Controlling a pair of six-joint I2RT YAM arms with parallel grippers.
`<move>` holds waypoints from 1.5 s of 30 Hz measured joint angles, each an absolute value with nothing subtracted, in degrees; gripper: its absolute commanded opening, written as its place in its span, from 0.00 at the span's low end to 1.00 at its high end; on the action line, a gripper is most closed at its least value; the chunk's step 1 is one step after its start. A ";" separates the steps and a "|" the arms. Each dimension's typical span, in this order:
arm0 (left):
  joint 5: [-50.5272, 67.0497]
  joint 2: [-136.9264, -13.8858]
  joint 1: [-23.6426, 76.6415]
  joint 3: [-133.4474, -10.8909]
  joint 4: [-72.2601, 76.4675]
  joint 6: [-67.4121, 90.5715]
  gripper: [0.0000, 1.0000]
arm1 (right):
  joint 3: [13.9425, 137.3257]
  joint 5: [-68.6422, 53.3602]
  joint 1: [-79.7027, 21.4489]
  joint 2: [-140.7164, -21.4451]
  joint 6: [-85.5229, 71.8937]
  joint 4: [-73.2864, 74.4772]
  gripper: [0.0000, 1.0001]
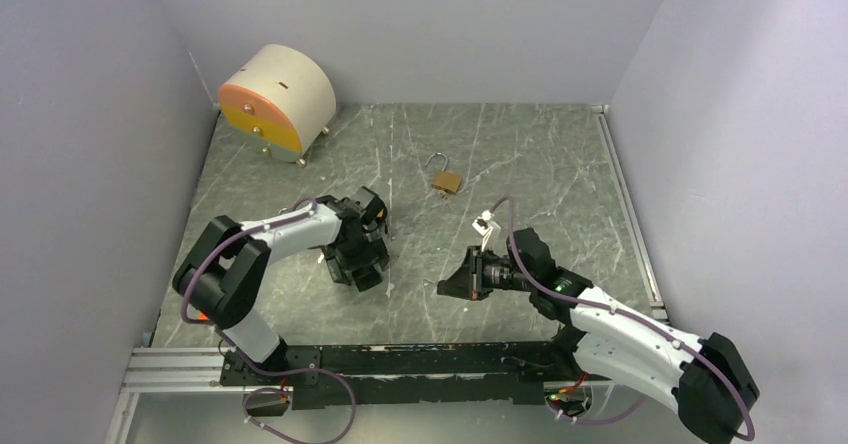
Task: Unlock with the key
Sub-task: Place the lock at the center of the board, then pick up the lock from the center of the board.
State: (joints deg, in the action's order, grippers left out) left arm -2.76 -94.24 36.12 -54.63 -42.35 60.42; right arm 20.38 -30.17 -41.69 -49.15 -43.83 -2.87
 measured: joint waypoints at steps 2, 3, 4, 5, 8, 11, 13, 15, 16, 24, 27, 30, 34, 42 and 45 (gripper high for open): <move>-3.01 -92.42 36.23 -52.82 -40.58 60.47 0.93 | 19.46 -28.77 -41.71 -47.88 -45.08 -3.27 0.00; -3.03 -91.77 36.25 -52.23 -39.94 60.40 0.94 | 18.90 -28.16 -41.69 -47.37 -45.76 -3.79 0.00; -3.03 -91.26 36.27 -51.81 -39.35 60.18 0.94 | 18.48 -27.49 -41.69 -47.00 -46.46 -4.32 0.00; -3.03 -91.20 36.36 -51.75 -39.18 59.81 0.94 | 17.89 -26.98 -41.71 -46.57 -47.33 -5.48 0.00; -3.11 -91.31 36.42 -51.83 -39.09 58.48 0.88 | 15.55 -25.52 -41.71 -45.19 -49.91 -10.11 0.00; -2.52 -91.92 35.88 -52.21 -39.70 57.65 0.77 | 14.13 -24.16 -41.71 -44.23 -51.81 -11.92 0.00; -2.22 -92.40 35.27 -52.42 -40.47 57.74 0.74 | 14.02 -23.24 -41.71 -43.53 -52.66 -12.16 0.00; -2.02 -92.51 34.79 -52.45 -40.97 57.93 0.73 | 14.04 -22.46 -41.74 -42.28 -52.82 -12.16 0.00; -1.89 -92.55 34.61 -52.45 -41.06 58.00 0.72 | 14.04 -22.35 -41.74 -41.74 -52.80 -12.16 0.00; -1.65 -96.42 34.30 -57.06 -45.43 58.54 0.03 | 14.06 -22.61 -41.74 -39.90 -51.55 -10.00 0.00; -2.50 -99.00 34.37 -60.49 -49.04 59.79 0.03 | 14.06 -22.24 -41.71 -38.89 -51.42 -9.52 0.00; -3.46 -102.00 34.37 -65.41 -55.48 62.35 0.03 | 14.04 -19.99 -41.74 -39.05 -52.14 -10.20 0.00; -5.63 -104.09 34.50 -75.77 -69.28 67.99 0.03 | 12.40 -16.62 -41.71 -40.84 -55.35 -16.21 0.00; -13.37 -104.09 35.97 -84.12 -83.09 79.18 0.03 | 7.05 -17.15 -40.58 -52.07 -68.18 -37.87 0.00; -14.24 -104.14 35.99 -82.83 -84.73 81.73 0.02 | 6.20 -20.05 -39.86 -60.25 -76.07 -52.07 0.00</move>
State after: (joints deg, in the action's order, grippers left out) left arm -14.24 -104.14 35.99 -82.83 -84.73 81.73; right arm 6.20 -20.05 -39.86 -60.25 -76.07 -52.07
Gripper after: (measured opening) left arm 0.555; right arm 0.076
